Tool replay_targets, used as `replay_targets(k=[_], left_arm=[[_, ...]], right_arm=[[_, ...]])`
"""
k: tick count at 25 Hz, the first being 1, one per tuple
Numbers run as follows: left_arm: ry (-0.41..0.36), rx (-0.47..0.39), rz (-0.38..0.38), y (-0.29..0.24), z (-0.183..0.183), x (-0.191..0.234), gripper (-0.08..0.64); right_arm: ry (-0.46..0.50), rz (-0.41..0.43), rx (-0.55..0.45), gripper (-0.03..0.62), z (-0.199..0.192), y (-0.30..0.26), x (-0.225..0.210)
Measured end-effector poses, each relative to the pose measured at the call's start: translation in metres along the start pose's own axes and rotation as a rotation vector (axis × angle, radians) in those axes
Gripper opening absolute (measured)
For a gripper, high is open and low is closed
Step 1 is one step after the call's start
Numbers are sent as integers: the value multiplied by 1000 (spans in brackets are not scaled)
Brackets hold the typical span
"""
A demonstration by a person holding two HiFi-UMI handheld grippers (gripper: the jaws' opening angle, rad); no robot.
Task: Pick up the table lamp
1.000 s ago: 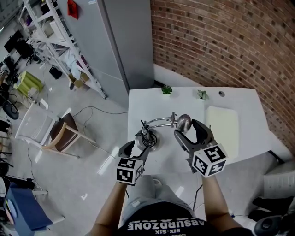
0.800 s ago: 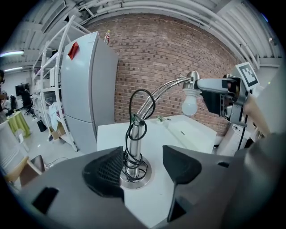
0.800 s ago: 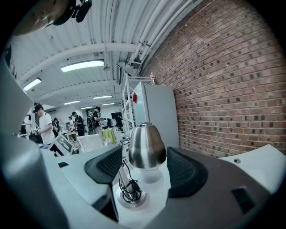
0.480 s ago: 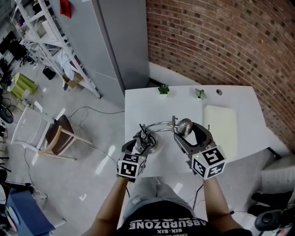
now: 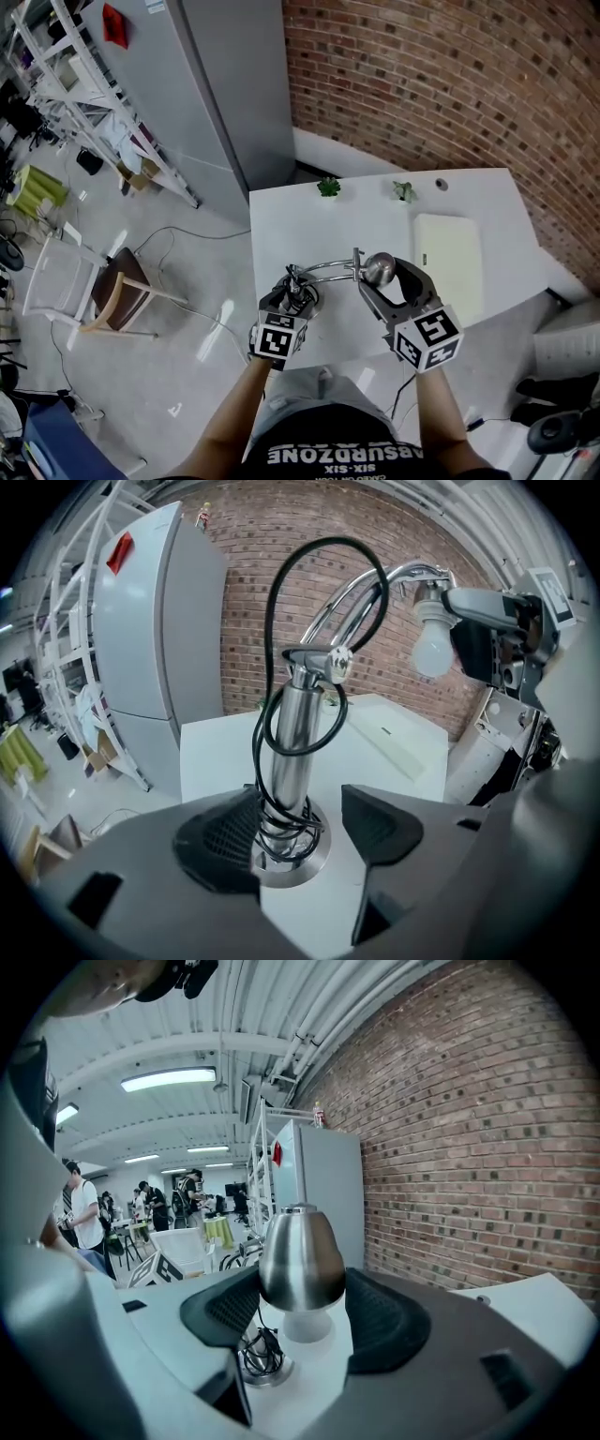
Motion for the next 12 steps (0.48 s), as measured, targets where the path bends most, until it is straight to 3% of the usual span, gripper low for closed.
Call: replay_targets(k=[12], left_arm=[[-11,38,-4,-29,2,9,261]], right_arm=[[-27,-17,8,278,1,0,2]])
Point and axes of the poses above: the fingertips, and each gripper's own axes: y backward along the fingers, x to its left, z out of its top, the point moved 10 cm from there along y, backward along the fingers, and after that the axes turned 15 degrees about y, right-handed, at the moved point
